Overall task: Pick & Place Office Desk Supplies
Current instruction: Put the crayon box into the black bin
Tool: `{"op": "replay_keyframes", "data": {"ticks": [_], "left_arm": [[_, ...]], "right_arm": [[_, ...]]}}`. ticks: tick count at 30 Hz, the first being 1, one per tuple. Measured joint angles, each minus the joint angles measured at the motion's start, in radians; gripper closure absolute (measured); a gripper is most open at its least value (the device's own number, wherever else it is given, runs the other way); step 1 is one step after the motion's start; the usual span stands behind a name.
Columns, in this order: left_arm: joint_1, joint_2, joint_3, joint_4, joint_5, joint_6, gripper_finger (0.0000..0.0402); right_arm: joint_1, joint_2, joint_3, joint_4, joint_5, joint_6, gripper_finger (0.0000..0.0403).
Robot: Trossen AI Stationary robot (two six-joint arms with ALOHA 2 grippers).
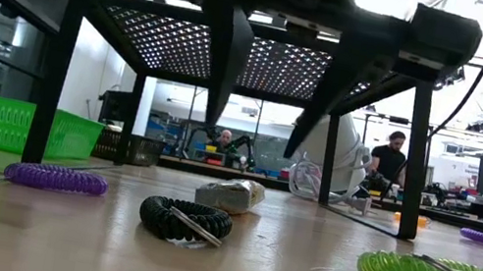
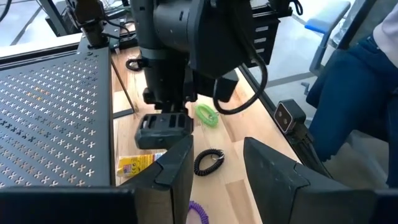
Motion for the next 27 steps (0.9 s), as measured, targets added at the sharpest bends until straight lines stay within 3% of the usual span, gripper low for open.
{"op": "replay_keyframes", "data": {"ticks": [12, 27], "left_arm": [[0.0, 0.0, 0.0, 0.007, 0.0, 0.0, 0.0268], [0.0, 0.0, 0.0, 0.007, 0.0, 0.0, 0.0268]], "right_arm": [[0.032, 0.001, -0.055, 0.046, 0.101, -0.1, 0.0172], [-0.029, 0.001, -0.08, 0.099, 0.088, -0.105, 0.0172]]}}
